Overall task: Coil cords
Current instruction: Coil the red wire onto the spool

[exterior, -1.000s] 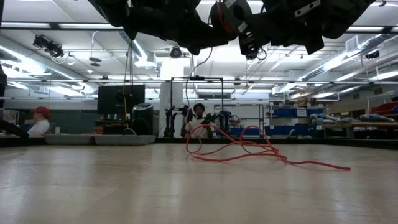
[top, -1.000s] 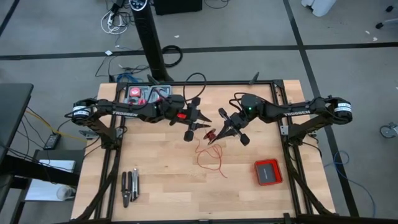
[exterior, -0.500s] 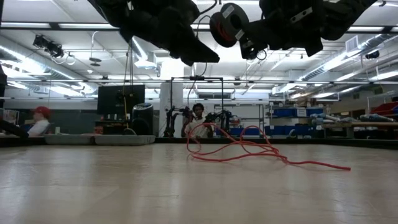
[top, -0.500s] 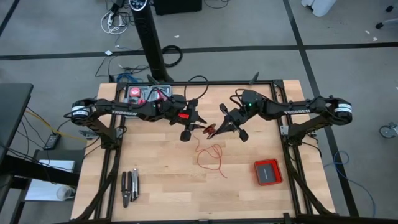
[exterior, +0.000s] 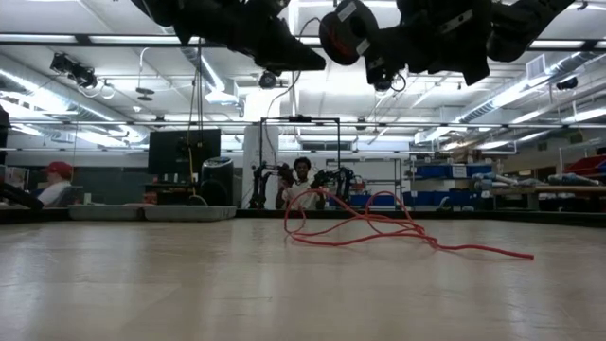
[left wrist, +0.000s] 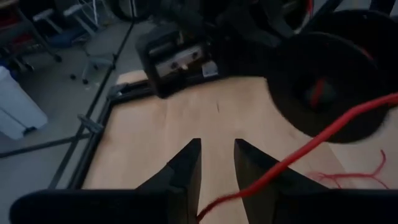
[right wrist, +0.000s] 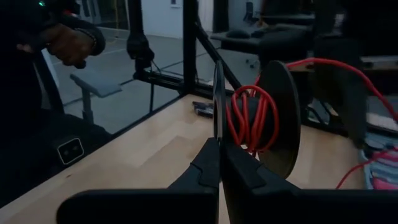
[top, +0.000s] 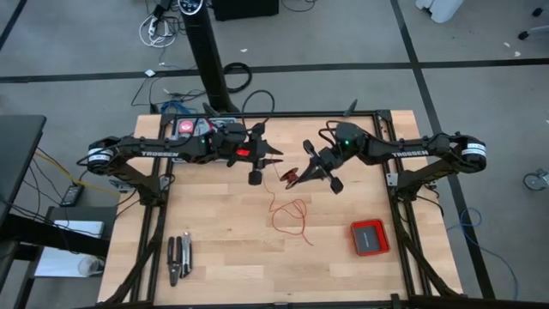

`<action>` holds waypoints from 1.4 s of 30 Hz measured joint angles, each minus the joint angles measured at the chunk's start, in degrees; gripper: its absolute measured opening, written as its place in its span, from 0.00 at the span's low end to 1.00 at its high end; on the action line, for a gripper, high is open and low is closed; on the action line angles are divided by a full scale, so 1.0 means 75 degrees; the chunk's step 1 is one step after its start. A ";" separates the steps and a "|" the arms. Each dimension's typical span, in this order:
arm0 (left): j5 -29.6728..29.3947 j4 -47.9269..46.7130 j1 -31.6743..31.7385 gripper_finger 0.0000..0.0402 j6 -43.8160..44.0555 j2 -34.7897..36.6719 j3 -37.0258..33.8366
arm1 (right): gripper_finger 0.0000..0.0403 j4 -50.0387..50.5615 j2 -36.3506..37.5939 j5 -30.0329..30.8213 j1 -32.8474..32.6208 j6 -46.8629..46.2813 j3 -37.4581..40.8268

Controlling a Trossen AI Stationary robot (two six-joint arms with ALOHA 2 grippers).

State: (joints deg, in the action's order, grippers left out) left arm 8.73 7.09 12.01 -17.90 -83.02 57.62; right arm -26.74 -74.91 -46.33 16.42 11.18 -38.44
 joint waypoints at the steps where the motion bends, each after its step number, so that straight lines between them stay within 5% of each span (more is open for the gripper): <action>1: -0.0004 0.0033 -0.0001 0.25 0.0006 0.0000 0.0004 | 0.01 -0.0046 0.0000 0.0003 -0.0045 0.0006 0.0000; 31: 0.0353 0.0574 -0.0015 0.25 0.0432 -0.0012 -0.0002 | 0.01 0.0038 -0.0006 -0.0171 -0.0177 0.0499 0.0000; 42: -0.0266 0.0691 -0.0003 0.25 0.0416 -0.0017 -0.0011 | 0.01 -0.0102 -0.0006 0.0032 0.0072 0.0280 0.0000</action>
State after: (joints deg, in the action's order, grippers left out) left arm 6.74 12.27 11.99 -14.78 -83.15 57.54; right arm -27.51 -74.96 -46.09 16.96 13.28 -38.44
